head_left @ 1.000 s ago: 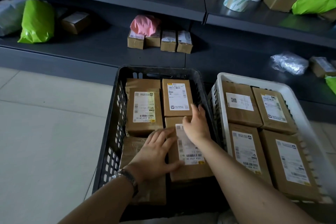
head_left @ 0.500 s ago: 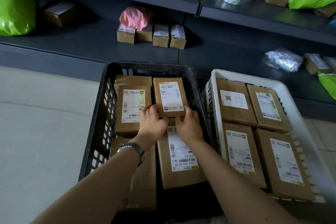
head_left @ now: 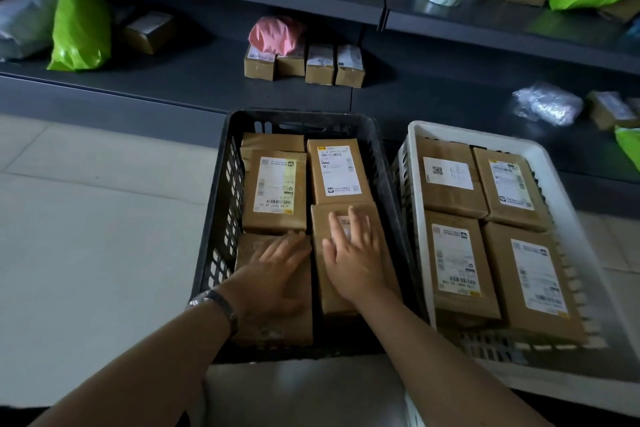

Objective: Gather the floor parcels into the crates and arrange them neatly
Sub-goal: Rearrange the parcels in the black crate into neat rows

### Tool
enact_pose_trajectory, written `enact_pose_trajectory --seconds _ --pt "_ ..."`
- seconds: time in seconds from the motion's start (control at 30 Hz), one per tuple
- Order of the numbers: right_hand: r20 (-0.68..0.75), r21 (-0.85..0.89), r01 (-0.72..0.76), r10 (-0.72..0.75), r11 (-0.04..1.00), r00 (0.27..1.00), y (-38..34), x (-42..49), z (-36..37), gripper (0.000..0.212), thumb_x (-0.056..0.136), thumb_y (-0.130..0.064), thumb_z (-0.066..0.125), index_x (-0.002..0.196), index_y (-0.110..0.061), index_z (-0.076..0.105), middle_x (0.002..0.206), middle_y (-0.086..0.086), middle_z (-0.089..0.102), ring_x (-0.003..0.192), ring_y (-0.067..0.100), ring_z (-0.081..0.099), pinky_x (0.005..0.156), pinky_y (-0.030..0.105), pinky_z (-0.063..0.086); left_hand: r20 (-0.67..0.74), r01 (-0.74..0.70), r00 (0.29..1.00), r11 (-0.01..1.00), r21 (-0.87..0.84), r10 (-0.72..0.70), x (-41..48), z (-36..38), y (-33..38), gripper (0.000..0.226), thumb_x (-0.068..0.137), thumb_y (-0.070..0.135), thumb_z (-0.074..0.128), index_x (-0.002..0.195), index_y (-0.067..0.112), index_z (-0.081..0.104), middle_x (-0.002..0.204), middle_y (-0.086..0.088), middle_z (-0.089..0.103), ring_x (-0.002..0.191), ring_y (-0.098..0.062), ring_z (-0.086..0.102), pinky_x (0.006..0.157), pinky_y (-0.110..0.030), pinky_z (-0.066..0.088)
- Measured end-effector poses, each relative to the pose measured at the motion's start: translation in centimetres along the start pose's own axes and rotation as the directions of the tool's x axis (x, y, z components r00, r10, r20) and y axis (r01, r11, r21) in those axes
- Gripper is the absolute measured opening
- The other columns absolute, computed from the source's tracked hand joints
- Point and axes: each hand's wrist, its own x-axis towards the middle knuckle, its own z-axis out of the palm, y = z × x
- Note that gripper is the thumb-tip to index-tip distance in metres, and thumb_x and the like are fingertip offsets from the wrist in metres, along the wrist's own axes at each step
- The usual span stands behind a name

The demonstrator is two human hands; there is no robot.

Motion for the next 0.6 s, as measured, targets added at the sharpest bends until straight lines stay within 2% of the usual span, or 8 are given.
enact_pose_trajectory --seconds 0.07,0.13,0.2,0.23,0.3,0.37,0.47,0.6 --pt "0.007 0.006 0.048 -0.048 0.999 0.999 -1.2 -1.6 0.5 0.070 0.093 -0.055 0.004 0.158 -0.029 0.012 0.166 0.008 -0.003 0.153 0.027 -0.005 0.121 0.048 -0.005 0.037 -0.023 0.999 0.999 0.040 0.021 -2.0 0.1 -0.3 0.108 0.073 0.069 0.056 0.155 0.028 0.001 0.163 -0.001 -0.004 0.150 -0.022 -0.004 0.112 -0.032 -0.008" --pt "0.029 -0.008 0.071 -0.071 0.997 0.997 -2.1 -2.5 1.0 0.073 0.090 -0.057 0.002 0.158 -0.031 0.008 0.166 0.007 -0.011 0.153 0.026 -0.012 0.121 0.048 -0.009 0.024 -0.038 0.999 0.994 0.099 0.036 -3.7 -0.1 -0.6 0.108 0.068 0.075 0.050 0.155 0.024 0.012 0.160 -0.010 0.016 0.148 -0.028 0.015 0.113 -0.036 -0.002" --pt "0.048 -0.018 0.081 -0.080 0.997 0.996 -2.4 -3.3 1.2 0.073 0.090 -0.058 0.002 0.158 -0.033 0.006 0.165 0.006 -0.016 0.152 0.026 -0.015 0.122 0.048 -0.010 0.037 -0.073 0.997 0.977 0.199 0.067 -4.8 -0.4 -0.5 0.107 0.064 0.079 0.045 0.151 0.020 0.028 0.148 -0.014 0.041 0.135 -0.032 0.043 0.112 -0.043 0.022" --pt "0.051 -0.021 0.084 -0.083 0.996 0.995 -2.5 -3.6 1.3 0.074 0.089 -0.058 0.002 0.158 -0.033 0.007 0.165 0.007 -0.016 0.152 0.026 -0.014 0.122 0.048 -0.009 0.046 -0.070 0.997 0.972 0.224 0.061 -5.0 -0.2 -0.4 0.105 0.063 0.079 0.044 0.148 0.019 0.034 0.143 -0.014 0.048 0.128 -0.032 0.051 0.108 -0.046 0.033" --pt "0.060 -0.029 0.093 -0.092 0.995 0.994 -2.5 -3.7 1.2 0.071 0.091 -0.056 0.008 0.158 -0.032 0.010 0.165 0.008 -0.016 0.152 0.028 -0.015 0.122 0.050 -0.008 0.058 -0.075 0.996 0.966 0.246 0.062 -4.8 0.0 -0.1 0.102 0.064 0.076 0.046 0.147 0.019 0.035 0.143 -0.013 0.047 0.130 -0.032 0.050 0.106 -0.049 0.040" --pt "0.097 -0.021 0.110 -0.108 0.994 0.989 -2.3 -3.5 0.9 0.062 0.099 -0.048 0.023 0.158 -0.032 0.011 0.165 0.008 -0.017 0.151 0.028 -0.018 0.122 0.050 -0.009 0.081 -0.102 0.993 0.954 0.281 0.083 -4.2 0.0 0.2 0.101 0.063 0.070 0.054 0.148 0.020 0.032 0.148 -0.010 0.042 0.137 -0.030 0.041 0.106 -0.051 0.041" --pt "0.108 -0.001 0.131 -0.130 0.991 0.986 -1.7 -3.2 0.6 0.059 0.103 -0.038 0.034 0.158 -0.033 0.013 0.165 0.006 -0.018 0.151 0.025 -0.020 0.121 0.046 -0.013 0.098 -0.091 0.993 0.944 0.317 0.062 -3.6 0.9 0.4 0.107 0.051 0.068 0.070 0.143 0.022 0.041 0.138 -0.009 0.053 0.127 -0.030 0.053 0.094 -0.051 0.051" --pt "0.077 0.000 0.128 -0.128 0.992 0.989 -2.0 -3.2 0.8 0.057 0.103 -0.035 0.034 0.157 -0.032 0.017 0.165 0.006 -0.016 0.151 0.025 -0.019 0.119 0.044 -0.015 0.030 -0.077 0.997 0.950 0.303 0.071 -3.1 2.1 -0.5 0.106 0.058 0.061 0.073 0.146 0.025 0.027 0.147 -0.012 0.045 0.136 -0.032 0.043 0.102 -0.054 0.044"
